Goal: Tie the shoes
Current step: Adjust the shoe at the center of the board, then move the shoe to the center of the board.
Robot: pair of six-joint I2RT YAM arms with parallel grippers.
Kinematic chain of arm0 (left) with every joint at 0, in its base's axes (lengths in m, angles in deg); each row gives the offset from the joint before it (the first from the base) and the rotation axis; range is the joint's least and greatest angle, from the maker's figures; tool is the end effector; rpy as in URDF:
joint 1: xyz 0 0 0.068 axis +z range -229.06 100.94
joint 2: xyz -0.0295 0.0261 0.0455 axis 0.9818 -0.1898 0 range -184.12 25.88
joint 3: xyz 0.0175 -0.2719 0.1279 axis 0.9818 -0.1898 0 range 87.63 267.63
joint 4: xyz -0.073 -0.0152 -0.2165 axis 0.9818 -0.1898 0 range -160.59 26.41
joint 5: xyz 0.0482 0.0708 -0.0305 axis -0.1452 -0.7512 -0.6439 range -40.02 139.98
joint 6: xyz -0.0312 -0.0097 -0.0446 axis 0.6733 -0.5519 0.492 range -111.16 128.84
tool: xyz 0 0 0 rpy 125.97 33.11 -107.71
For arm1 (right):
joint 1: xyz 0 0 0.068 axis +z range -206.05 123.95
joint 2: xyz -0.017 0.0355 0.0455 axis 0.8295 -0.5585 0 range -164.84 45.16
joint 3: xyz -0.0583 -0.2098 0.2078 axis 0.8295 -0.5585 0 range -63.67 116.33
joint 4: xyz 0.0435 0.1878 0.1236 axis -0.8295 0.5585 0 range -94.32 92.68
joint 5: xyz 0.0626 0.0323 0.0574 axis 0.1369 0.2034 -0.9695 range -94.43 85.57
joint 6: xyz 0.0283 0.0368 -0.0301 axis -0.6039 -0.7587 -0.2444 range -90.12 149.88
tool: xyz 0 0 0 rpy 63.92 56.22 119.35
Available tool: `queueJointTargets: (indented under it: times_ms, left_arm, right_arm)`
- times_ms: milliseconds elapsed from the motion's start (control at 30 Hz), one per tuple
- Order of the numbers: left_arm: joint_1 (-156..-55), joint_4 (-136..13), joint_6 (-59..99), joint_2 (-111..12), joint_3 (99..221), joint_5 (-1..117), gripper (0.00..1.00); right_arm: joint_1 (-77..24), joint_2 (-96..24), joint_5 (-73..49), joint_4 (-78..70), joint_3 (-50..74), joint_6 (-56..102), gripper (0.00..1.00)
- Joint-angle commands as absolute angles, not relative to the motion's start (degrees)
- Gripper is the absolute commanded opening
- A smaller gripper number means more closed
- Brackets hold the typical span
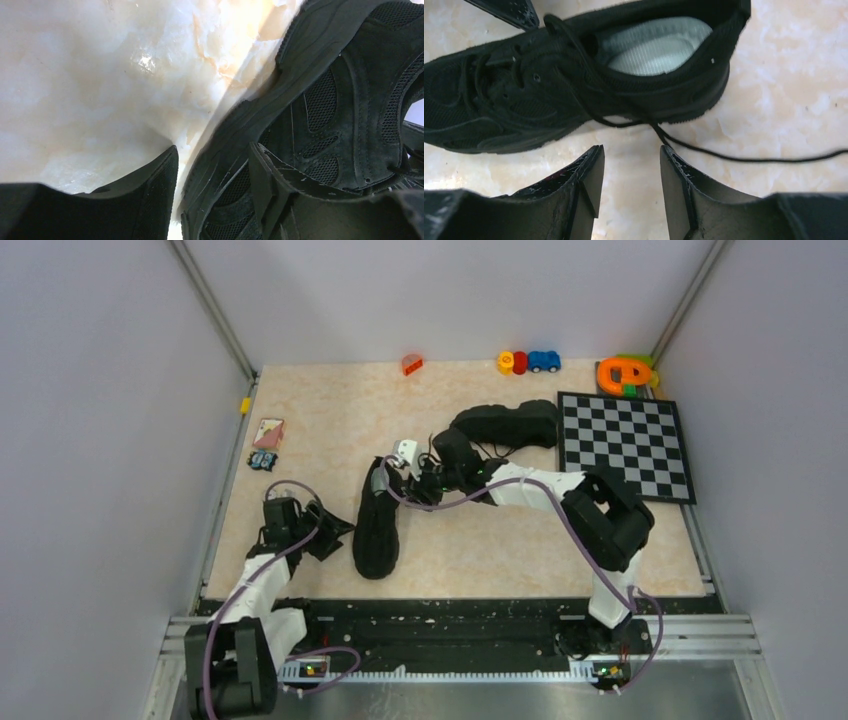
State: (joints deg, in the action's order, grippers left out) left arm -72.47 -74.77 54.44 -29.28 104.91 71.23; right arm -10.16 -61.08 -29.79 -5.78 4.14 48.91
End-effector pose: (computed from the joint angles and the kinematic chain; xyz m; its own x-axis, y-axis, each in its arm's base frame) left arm 0.1274 0.0010 0.1900 -0.6172 -0.7417 -0.2628 -0.4459 0.6049 -0.6597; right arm 0.2599 0.2913 0.2464 -0.1065 -0.5332 -0.8393 -0.9750 0.2214 -0.0169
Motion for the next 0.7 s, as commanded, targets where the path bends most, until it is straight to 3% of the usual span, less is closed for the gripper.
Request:
queueJointTargets:
  times_ms: [0, 233, 367, 400, 667]
  left_arm:
    - [-72.29, -74.02, 55.67, -29.58, 103.69, 67.91, 0.58]
    - [-72.29, -70.95, 54.91, -33.33, 102.99, 69.11, 0.58]
    - [-72.29, -67.45, 54.56, -37.19, 103.14, 71.05, 0.58]
    - [-72.29, -66.18, 54.67, -38.39, 103.37, 71.94, 0.58]
    - [-78.37, -56.15, 60.24, -45.6, 104.5, 72.33, 0.57]
  right_arm:
    - [-8.52, -63.92, -33.19, -12.47, 8.74, 51.43, 0.46]
    - [-7.3, -66.69, -35.84, -17.17, 9.61, 50.71, 0.33]
    - [-7.09, -65.47, -38.13, -17.62, 9.04, 50.87, 0.03]
    - [-7.14, -64.53, -38.55, -16.88, 8.85, 50.93, 0.0]
    - [-10.3, -51.19, -40.25, -14.86, 1.74, 42.62, 0.0]
